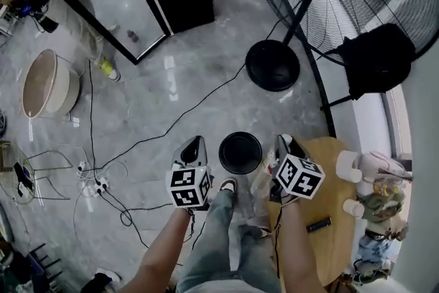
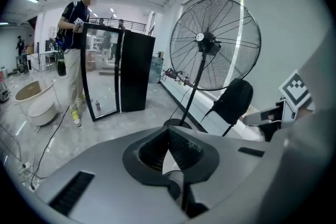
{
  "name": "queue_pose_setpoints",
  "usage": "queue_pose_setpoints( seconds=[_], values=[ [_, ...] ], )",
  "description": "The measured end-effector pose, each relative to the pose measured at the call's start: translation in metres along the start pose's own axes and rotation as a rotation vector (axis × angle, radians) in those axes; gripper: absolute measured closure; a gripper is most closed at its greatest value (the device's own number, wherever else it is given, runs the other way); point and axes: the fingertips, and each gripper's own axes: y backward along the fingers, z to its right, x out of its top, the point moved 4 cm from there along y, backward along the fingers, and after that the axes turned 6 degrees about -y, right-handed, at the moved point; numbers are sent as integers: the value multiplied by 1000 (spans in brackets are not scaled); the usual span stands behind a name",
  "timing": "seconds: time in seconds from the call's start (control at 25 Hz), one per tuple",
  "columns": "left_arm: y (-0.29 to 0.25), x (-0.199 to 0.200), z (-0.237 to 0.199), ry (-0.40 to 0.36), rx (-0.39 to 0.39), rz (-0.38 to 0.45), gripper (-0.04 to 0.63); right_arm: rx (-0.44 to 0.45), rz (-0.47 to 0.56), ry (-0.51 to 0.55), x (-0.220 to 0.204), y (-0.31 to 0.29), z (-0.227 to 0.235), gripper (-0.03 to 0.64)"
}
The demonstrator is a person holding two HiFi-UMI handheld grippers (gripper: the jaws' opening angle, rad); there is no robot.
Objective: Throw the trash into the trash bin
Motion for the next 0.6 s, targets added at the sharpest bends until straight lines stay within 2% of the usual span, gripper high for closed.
queue_pose_setpoints(
  seconds=[0.24,0.44,0.6],
  values=[
    [-41,-66,-54,31,37,-49,586,9,66,25,-40,-86,-11,454],
    [-84,-123,-70,75,46,-76,586,-22,117,22,-84,-144,13,454],
    [-102,-153,-72,104,47,-94,586,-34,142,19,-109,-163,28,453]
  ],
)
